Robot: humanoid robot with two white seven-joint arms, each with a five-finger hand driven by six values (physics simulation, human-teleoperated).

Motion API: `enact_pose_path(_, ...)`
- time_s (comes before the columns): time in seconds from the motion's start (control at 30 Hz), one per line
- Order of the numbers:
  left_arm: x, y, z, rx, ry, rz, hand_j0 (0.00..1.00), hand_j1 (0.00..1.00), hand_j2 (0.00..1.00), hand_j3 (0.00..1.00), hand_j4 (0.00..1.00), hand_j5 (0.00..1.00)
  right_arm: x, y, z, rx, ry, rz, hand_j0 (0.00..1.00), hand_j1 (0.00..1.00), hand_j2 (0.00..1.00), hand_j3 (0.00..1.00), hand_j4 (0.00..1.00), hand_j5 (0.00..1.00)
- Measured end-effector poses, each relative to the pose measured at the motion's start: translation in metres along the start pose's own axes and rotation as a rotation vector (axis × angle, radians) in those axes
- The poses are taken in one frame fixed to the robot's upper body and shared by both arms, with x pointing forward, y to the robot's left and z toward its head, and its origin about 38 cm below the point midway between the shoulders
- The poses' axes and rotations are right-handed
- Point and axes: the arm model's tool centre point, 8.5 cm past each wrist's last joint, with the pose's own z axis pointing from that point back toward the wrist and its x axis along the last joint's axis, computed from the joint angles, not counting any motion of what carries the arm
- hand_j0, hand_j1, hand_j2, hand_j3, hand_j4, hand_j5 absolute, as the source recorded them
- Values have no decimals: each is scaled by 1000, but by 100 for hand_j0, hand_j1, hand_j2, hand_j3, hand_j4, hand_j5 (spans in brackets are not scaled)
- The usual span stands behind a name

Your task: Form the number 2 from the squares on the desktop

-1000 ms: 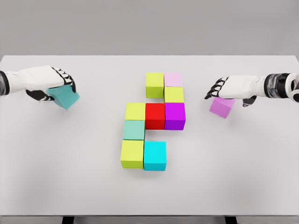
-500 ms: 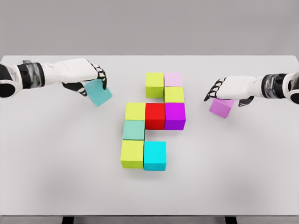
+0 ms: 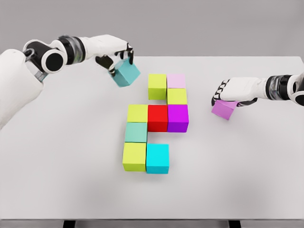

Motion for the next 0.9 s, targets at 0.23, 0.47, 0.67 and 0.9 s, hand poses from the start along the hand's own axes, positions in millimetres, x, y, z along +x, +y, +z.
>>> enact_pose_path(0.23, 16, 6, -14, -10, -9, 130, 50, 50, 50, 50, 50, 50, 0, 0, 1, -5, -2, -8, 65, 65, 65, 65, 65, 65)
enact_pose_path(0.47, 2, -3, -21, -36, 37, 194, 53, 53, 53, 53, 53, 53, 3, -6, 11, -44, -30, -30, 64, 64, 64, 64, 64, 64)
enact_pose_path(0.67, -4, -12, -30, -58, 64, 259, 53, 53, 53, 53, 53, 53, 7, -11, 23, -70, -50, -32, 55, 55, 55, 55, 55, 55)
enact_pose_path(0.9, -10, -15, -30, -67, 101, 285, 53, 53, 53, 53, 53, 53, 28, -13, 37, -91, -104, -8, 55, 55, 55, 55, 55, 55)
